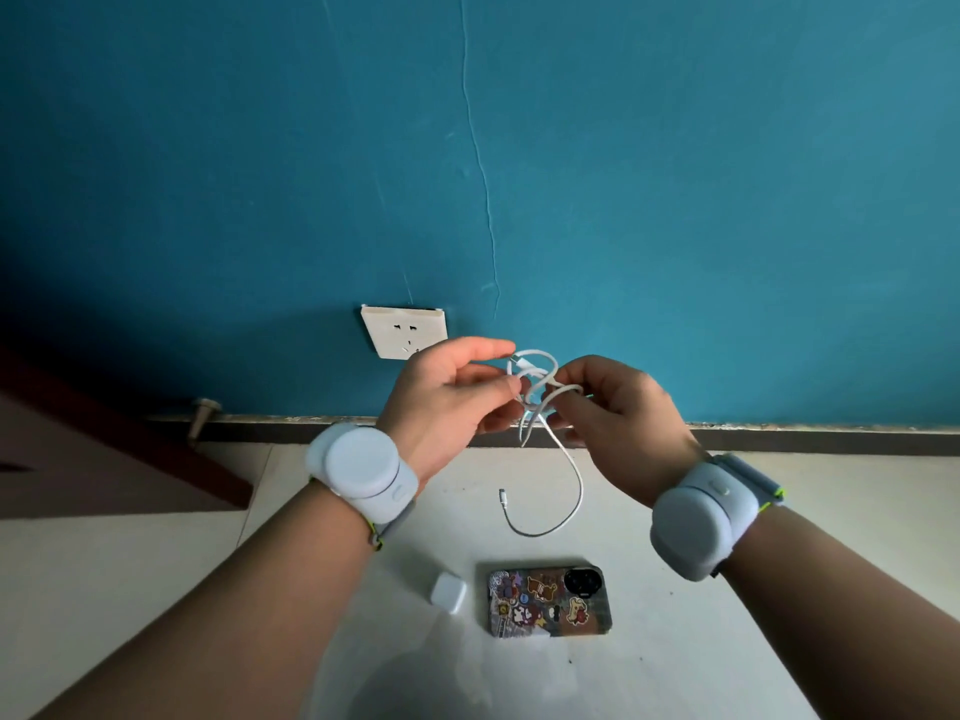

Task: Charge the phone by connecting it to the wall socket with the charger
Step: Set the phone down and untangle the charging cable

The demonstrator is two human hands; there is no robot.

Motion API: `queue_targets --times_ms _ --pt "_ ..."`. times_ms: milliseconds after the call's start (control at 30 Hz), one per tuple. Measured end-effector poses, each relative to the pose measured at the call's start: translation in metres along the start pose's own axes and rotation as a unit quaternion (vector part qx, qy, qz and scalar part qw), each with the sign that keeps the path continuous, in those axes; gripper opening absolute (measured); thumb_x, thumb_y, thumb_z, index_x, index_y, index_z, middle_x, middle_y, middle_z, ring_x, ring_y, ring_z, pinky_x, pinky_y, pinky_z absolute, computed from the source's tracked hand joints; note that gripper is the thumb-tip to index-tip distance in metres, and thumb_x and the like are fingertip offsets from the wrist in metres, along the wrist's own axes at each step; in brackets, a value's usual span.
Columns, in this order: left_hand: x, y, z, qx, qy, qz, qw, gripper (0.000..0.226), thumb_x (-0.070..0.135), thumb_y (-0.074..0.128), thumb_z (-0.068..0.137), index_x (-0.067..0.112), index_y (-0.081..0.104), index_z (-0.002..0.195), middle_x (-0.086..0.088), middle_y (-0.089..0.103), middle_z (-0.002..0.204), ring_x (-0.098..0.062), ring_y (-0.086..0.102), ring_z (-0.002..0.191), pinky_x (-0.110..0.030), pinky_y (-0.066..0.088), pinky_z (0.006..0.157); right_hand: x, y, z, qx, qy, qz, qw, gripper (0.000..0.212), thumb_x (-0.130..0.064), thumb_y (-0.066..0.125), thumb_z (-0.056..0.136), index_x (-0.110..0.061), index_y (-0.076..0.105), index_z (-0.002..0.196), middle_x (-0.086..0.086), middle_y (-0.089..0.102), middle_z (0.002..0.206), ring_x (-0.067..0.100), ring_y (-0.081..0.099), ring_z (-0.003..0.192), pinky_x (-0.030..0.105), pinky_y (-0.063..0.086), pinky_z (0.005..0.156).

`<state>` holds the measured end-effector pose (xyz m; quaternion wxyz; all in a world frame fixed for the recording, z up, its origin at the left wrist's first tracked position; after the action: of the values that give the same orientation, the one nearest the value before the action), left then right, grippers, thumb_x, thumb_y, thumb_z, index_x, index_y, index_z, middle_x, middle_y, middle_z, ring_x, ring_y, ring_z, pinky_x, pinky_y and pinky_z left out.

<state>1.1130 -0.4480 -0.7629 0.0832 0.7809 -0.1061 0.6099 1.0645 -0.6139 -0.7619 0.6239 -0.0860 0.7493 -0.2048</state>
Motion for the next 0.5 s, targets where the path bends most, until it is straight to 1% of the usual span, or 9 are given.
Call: queue_targets --times_ms 67,167,233,300,367,467,500 --pt "0.0 0.0 0.001 0.014 0.022 0.027 0.999 0.026 0.0 0.065 0.088 0.014 0.068 0.11 -0.007 0.075 0.081 -0.019 0.069 0.065 -0.029 0.059 0.064 0.002 0.0 0.0 0.01 -0.017 -0.035 0.999 0.01 -0.018 0.063 0.085 -0.026 0.068 0.081 0.0 0.072 0.071 0.02 0.069 0.073 0.038 0.058 0.074" --pt "-0.001 0.001 0.001 0.023 0.036 0.054 0.998 0.026 0.0 0.064 0.09 0.011 0.068 0.112 -0.003 0.074 0.078 -0.018 0.069 0.062 -0.025 0.057 0.06 0.004 -0.001 0.0 0.052 -0.044 -0.047 0.997 0.01 -0.02 0.071 0.079 -0.028 0.067 0.079 -0.009 0.07 0.071 0.005 0.064 0.064 0.022 0.052 0.066" --pt "-0.002 0.001 0.001 0.025 0.045 0.07 0.996 0.024 0.0 0.063 0.09 0.012 0.069 0.109 -0.002 0.074 0.076 -0.017 0.069 0.061 -0.025 0.057 0.058 0.005 -0.002 0.001 0.067 -0.065 -0.05 0.994 0.011 -0.021 0.074 0.077 -0.028 0.066 0.075 -0.011 0.068 0.07 0.001 0.062 0.062 0.012 0.046 0.062" --pt "-0.003 0.002 0.002 0.026 0.052 0.09 0.994 0.021 0.001 0.063 0.09 0.014 0.069 0.106 0.0 0.074 0.075 -0.016 0.07 0.059 -0.026 0.057 0.057 0.006 -0.002 0.002 0.061 -0.081 -0.061 0.993 0.014 -0.02 0.074 0.078 -0.03 0.066 0.073 -0.013 0.068 0.069 0.0 0.062 0.064 0.006 0.044 0.061" --pt "-0.007 0.002 0.004 0.032 0.065 0.12 0.99 0.021 0.001 0.062 0.091 0.019 0.069 0.1 0.001 0.074 0.076 -0.015 0.07 0.059 -0.028 0.058 0.059 0.006 -0.001 0.001 0.042 -0.092 -0.072 0.992 0.016 -0.018 0.073 0.08 -0.031 0.065 0.074 -0.014 0.068 0.071 -0.002 0.061 0.067 0.005 0.043 0.061" --pt "-0.013 -0.001 0.006 0.037 0.112 0.218 0.969 0.017 0.008 0.062 0.089 0.019 0.072 0.098 0.0 0.076 0.083 -0.019 0.073 0.068 -0.04 0.061 0.072 0.006 -0.001 0.0 0.013 -0.122 -0.096 0.988 0.013 -0.014 0.07 0.083 -0.026 0.067 0.081 -0.016 0.066 0.071 -0.003 0.06 0.07 0.008 0.045 0.062" --pt "-0.014 -0.002 0.006 0.035 0.121 0.24 0.963 0.016 0.011 0.062 0.088 0.019 0.072 0.096 0.0 0.076 0.082 -0.02 0.073 0.07 -0.042 0.06 0.074 0.005 -0.002 -0.001 0.004 -0.132 -0.107 0.985 0.012 -0.014 0.069 0.084 -0.025 0.068 0.083 -0.017 0.066 0.072 -0.003 0.059 0.072 0.009 0.045 0.062"
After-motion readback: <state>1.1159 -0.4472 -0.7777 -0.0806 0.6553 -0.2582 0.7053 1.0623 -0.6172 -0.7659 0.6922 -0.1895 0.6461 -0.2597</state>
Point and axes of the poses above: each hand's wrist, its own z-axis towards the middle knuckle, its own y-axis out of the palm, x = y × z, the point moved 1 cm from there along z, towards the middle knuckle
